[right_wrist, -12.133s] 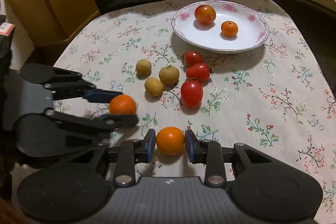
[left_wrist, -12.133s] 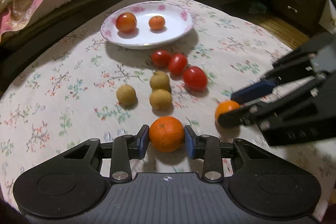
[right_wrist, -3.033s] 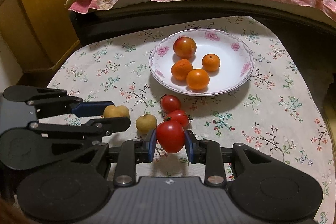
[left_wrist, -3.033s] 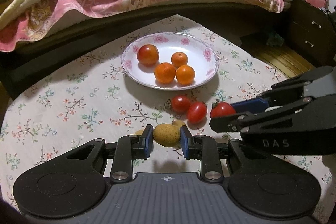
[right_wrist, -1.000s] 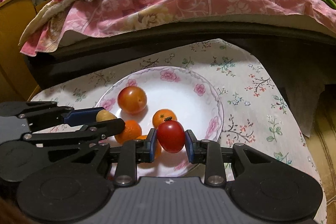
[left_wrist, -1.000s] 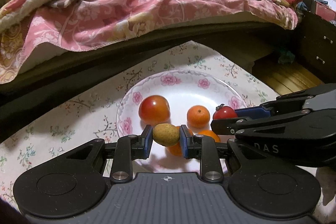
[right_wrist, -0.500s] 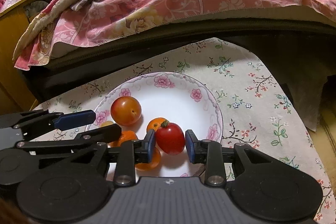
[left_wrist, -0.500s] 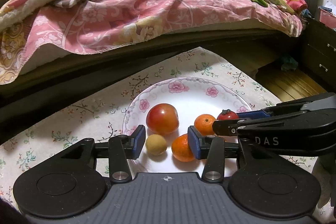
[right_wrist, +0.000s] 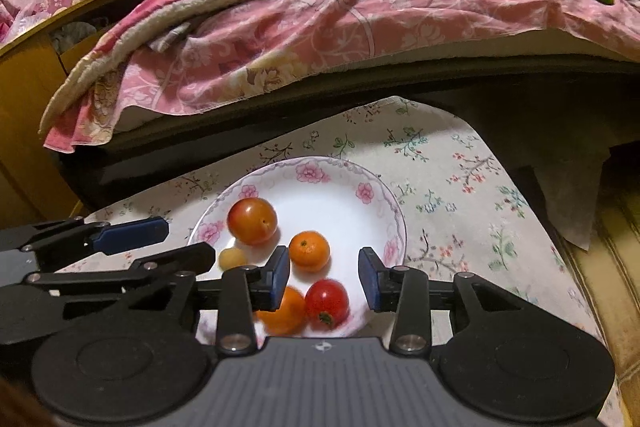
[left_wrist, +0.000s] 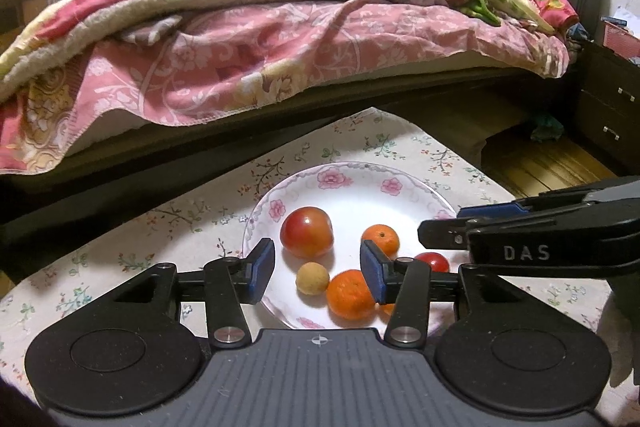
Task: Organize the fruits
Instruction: 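Lower both fruits into the white plate and open both grippers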
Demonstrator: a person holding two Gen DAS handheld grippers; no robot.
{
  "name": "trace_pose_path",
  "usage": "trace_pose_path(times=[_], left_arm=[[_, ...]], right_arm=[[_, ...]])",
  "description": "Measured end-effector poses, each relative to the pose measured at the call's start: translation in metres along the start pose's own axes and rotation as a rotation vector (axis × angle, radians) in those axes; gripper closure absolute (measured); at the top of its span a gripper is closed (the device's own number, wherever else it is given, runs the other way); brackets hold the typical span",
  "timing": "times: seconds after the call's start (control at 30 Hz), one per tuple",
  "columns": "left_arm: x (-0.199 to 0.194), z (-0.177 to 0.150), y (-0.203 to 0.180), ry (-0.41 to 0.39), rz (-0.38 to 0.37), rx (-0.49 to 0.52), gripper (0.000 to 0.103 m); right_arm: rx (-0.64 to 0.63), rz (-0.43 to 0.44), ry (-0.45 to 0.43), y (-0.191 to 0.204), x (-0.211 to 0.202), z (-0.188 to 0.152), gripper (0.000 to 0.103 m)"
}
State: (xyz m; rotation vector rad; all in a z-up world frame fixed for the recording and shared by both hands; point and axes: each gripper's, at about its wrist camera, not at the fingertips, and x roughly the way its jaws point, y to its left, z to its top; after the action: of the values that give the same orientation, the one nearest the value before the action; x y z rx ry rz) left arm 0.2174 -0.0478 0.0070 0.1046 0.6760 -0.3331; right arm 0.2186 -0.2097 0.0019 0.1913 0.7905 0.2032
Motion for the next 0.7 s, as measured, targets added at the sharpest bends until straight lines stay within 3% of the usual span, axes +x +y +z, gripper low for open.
trace_pose_path(times=[0.37, 0.7], left_arm=[[-0.051, -0.017, -0.009, -0.003, 0.009, 0.006, 0.047], [-0.085, -0.038, -0.009, 0.019, 0.046, -0.025, 0.049]], right_arm=[[0.032, -0.003, -0.013, 0.033, -0.057, -0.027, 0.062], [0.075, 0.01, 0.031, 0.055, -0.078, -0.059, 0.062]])
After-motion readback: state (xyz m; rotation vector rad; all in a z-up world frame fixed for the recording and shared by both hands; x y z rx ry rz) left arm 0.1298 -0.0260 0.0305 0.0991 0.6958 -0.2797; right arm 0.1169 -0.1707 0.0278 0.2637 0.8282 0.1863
